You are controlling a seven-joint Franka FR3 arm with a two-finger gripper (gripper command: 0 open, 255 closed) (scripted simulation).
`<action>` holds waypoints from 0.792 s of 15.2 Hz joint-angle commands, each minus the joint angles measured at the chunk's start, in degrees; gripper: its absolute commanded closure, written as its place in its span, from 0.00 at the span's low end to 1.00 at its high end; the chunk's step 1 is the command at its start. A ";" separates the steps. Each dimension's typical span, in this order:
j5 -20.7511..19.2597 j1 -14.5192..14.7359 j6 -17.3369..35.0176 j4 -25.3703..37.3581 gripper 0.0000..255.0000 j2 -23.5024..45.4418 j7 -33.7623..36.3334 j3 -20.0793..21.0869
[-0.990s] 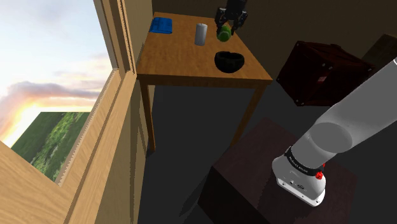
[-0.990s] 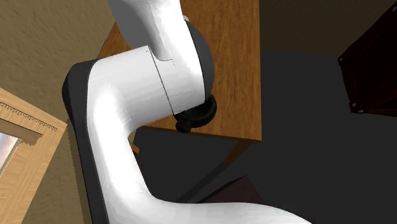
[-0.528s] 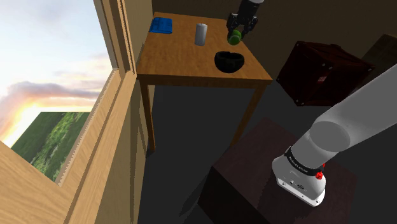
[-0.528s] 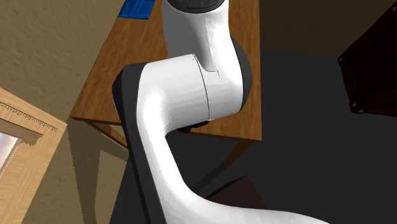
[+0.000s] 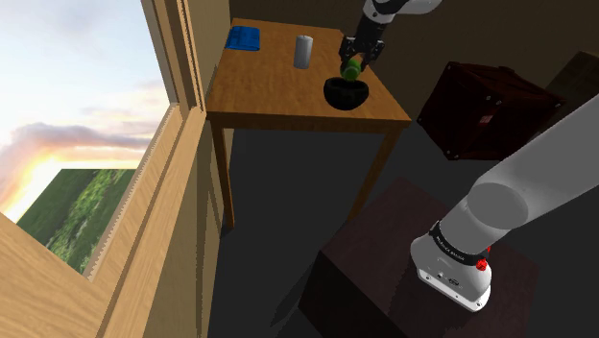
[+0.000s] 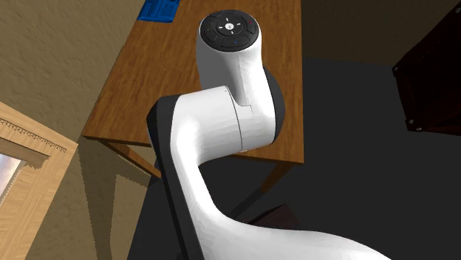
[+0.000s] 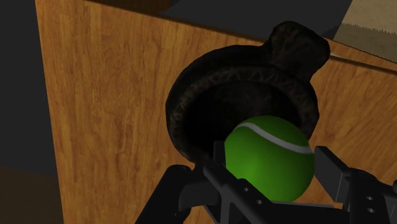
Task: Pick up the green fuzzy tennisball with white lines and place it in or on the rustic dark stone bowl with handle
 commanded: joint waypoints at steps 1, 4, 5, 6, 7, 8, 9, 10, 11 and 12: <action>0.04 0.00 1.52 -1.00 1.00 0.47 -0.01 -0.01; 0.06 0.00 2.44 -1.70 1.00 0.70 -0.03 -0.02; 0.06 0.00 2.44 -1.70 1.00 0.70 -0.03 -0.03; 0.06 0.00 2.44 -1.69 1.00 0.70 -0.03 -0.03; 0.06 0.00 2.44 -1.69 1.00 0.70 -0.03 -0.03; 0.06 0.00 2.44 -1.69 1.00 0.70 -0.03 -0.03; 0.06 0.00 2.44 -1.69 1.00 0.70 -0.03 -0.03; 0.06 0.00 2.44 -1.69 1.00 0.70 -0.03 -0.03; 0.06 0.00 2.45 -1.70 0.00 0.70 -0.04 -0.03; 0.06 0.00 2.44 -1.69 0.00 0.71 -0.04 -0.03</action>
